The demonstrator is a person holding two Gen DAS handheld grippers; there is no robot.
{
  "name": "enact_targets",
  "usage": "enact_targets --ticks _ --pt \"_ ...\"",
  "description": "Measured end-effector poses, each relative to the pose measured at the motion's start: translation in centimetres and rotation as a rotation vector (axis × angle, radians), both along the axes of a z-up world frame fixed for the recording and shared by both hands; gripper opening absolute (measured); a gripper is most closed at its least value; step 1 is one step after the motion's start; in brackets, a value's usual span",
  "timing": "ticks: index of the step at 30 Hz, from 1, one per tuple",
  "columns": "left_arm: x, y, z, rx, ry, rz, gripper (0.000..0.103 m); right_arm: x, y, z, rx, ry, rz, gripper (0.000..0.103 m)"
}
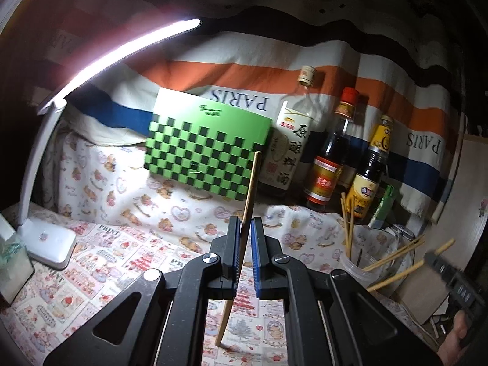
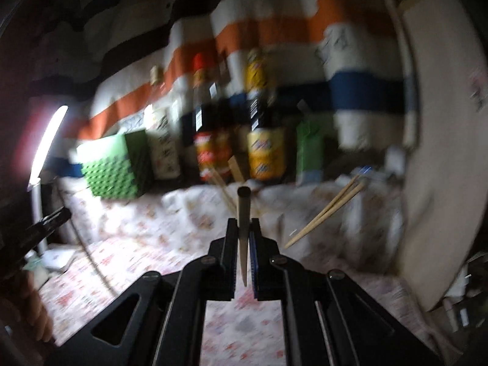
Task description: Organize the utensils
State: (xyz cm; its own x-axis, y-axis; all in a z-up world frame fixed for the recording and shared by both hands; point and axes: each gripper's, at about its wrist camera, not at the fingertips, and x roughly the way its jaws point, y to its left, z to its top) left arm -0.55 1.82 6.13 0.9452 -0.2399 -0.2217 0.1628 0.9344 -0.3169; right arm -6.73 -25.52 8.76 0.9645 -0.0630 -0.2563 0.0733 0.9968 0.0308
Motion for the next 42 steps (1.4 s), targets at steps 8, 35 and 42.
enact_targets --ticks 8,35,42 --pt "0.4 -2.5 3.7 -0.049 -0.012 -0.069 0.006 -1.1 -2.3 4.1 0.044 -0.1 -0.016 0.006" --pt "3.5 -6.5 2.9 0.09 0.067 -0.11 0.0 7.3 -8.2 -1.2 0.212 0.0 -0.048 0.006" --pt "6.5 -5.4 -0.2 0.191 0.233 -0.165 0.0 7.7 -8.3 -1.7 0.224 0.025 -0.045 0.007"
